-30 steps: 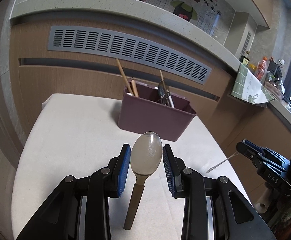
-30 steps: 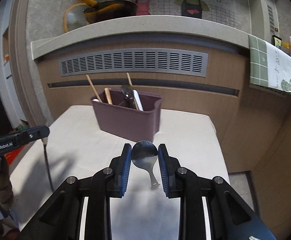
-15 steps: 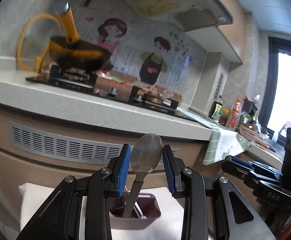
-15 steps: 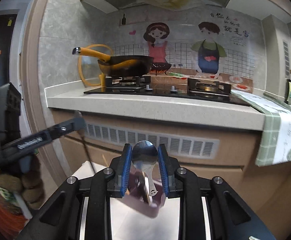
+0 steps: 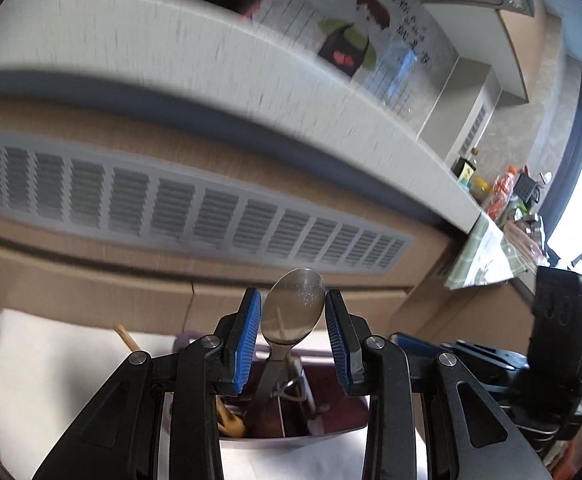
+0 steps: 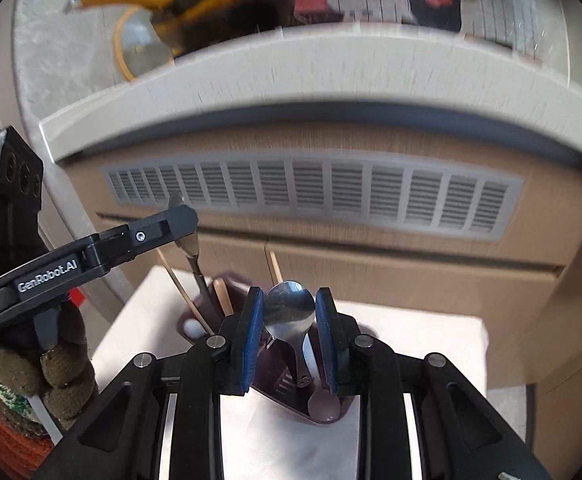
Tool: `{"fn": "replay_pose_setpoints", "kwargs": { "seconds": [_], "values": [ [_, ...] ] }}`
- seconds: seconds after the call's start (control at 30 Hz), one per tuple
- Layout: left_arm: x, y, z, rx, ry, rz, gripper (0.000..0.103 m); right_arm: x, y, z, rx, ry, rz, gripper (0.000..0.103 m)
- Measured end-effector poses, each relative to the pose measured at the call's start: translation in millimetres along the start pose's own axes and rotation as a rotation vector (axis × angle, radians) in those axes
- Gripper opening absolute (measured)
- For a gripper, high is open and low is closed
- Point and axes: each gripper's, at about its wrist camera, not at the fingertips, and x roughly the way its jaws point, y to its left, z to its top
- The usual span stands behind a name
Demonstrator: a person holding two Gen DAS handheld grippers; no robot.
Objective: Organize utensils
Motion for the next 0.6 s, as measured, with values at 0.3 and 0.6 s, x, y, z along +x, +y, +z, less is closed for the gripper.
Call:
{"fn": "replay_pose_setpoints", "kwargs": {
  "seconds": [0.3,0.6],
  "values": [
    [-23.1,9.0,-47.6,0.051,-0.001,0.145,0.047,-7.0,-5.8,-35.2,0.016,-0.041,-0.030,0.032],
    [-125.1,-31.9,-145.2,0.138,-0.042,0.435,0.047,-98.9,41.0,-125.3,-0.045,-0.216,-0.053,0.037]
  ]
}}
